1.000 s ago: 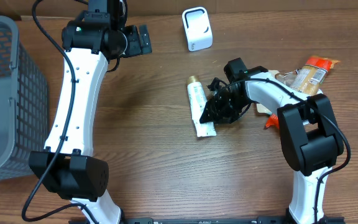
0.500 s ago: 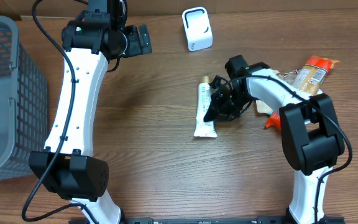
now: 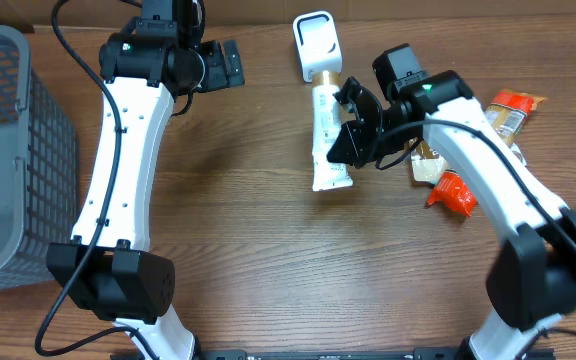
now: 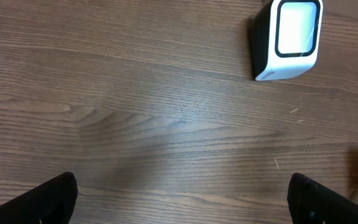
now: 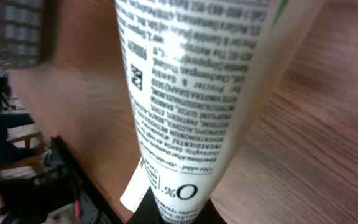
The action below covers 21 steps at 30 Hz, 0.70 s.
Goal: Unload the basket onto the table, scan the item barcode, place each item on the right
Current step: 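Hold the white tube against the white scanner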
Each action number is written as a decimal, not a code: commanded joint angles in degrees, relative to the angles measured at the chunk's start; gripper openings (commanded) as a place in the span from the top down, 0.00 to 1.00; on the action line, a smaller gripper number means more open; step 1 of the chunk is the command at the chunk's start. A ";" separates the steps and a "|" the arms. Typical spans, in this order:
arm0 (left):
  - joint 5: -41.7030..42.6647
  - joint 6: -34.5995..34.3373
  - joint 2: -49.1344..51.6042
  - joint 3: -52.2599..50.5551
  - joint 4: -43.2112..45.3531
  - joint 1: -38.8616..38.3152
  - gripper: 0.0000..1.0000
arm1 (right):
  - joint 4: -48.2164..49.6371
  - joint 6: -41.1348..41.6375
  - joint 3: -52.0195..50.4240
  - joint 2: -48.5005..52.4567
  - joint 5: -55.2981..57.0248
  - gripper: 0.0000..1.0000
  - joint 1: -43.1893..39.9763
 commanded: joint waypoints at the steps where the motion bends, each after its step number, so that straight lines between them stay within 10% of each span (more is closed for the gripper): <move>1: -0.17 0.07 0.02 0.55 0.00 -0.07 0.00 | -0.76 -1.77 2.29 -7.06 -1.88 0.96 1.16; 21: -0.17 0.07 0.02 0.55 0.00 -0.07 0.00 | -4.52 0.46 2.38 -14.34 -6.16 0.96 1.29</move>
